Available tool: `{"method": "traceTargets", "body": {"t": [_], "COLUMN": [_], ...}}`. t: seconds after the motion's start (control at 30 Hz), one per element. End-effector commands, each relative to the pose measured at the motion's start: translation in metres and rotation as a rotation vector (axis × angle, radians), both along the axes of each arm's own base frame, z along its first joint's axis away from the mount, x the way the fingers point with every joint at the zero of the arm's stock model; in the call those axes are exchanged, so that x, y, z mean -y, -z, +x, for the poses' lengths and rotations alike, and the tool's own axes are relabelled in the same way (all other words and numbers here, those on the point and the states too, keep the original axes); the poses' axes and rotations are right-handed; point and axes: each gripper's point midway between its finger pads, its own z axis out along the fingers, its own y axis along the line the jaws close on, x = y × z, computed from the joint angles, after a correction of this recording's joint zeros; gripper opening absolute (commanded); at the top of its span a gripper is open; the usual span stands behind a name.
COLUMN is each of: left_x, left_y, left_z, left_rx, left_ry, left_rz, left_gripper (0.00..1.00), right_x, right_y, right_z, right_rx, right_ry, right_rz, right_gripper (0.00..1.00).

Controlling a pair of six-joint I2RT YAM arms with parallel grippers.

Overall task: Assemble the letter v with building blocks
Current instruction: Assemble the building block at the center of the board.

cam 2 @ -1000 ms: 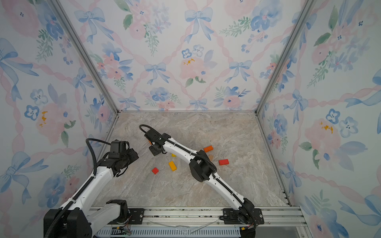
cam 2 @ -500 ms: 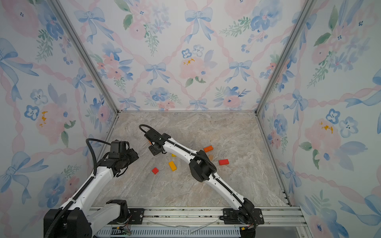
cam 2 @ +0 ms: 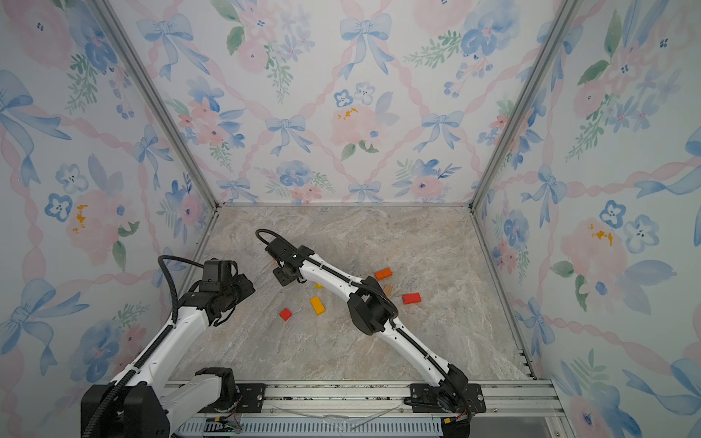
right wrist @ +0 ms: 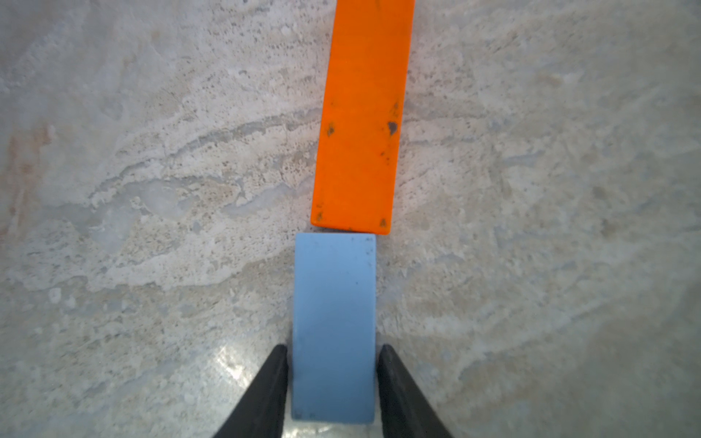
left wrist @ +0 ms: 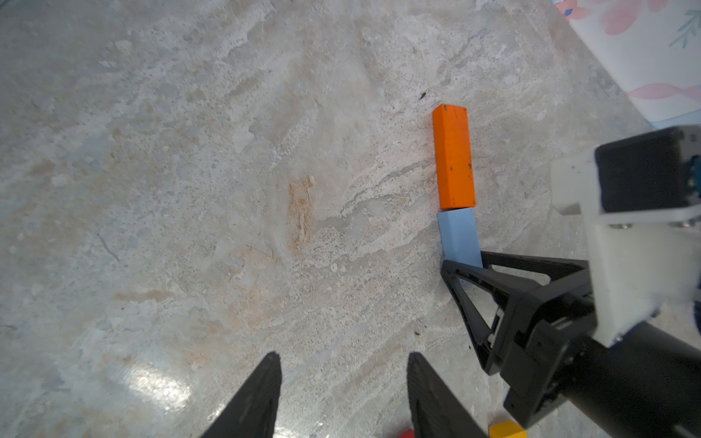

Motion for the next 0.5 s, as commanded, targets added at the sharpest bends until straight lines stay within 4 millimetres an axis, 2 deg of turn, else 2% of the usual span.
{"method": "traceTargets", "body": {"t": [0.0, 0.1, 0.27, 0.47], "left_x": [0.000, 0.000, 0.002, 0.009], "left_y": [0.005, 0.004, 0.004, 0.002], "left_z": [-0.002, -0.002, -0.001, 0.003], "left_rx": [-0.012, -0.011, -0.007, -0.003], "left_ry": [0.016, 0.015, 0.019, 0.034], "left_rz": [0.004, 0.001, -0.012, -0.047], "left_gripper": [0.56, 0.56, 0.55, 0.47], "right_x": [0.014, 0.013, 0.013, 0.007], "right_y": [0.025, 0.021, 0.004, -0.042], "right_z": [0.002, 0.002, 0.004, 0.005], "right_rx": [-0.027, -0.025, -0.019, -0.001], "right_ry": [0.025, 0.026, 0.024, 0.007], "right_rz": [-0.060, -0.056, -0.032, 0.058], "right_gripper": [0.51, 0.59, 0.77, 0.84]}}
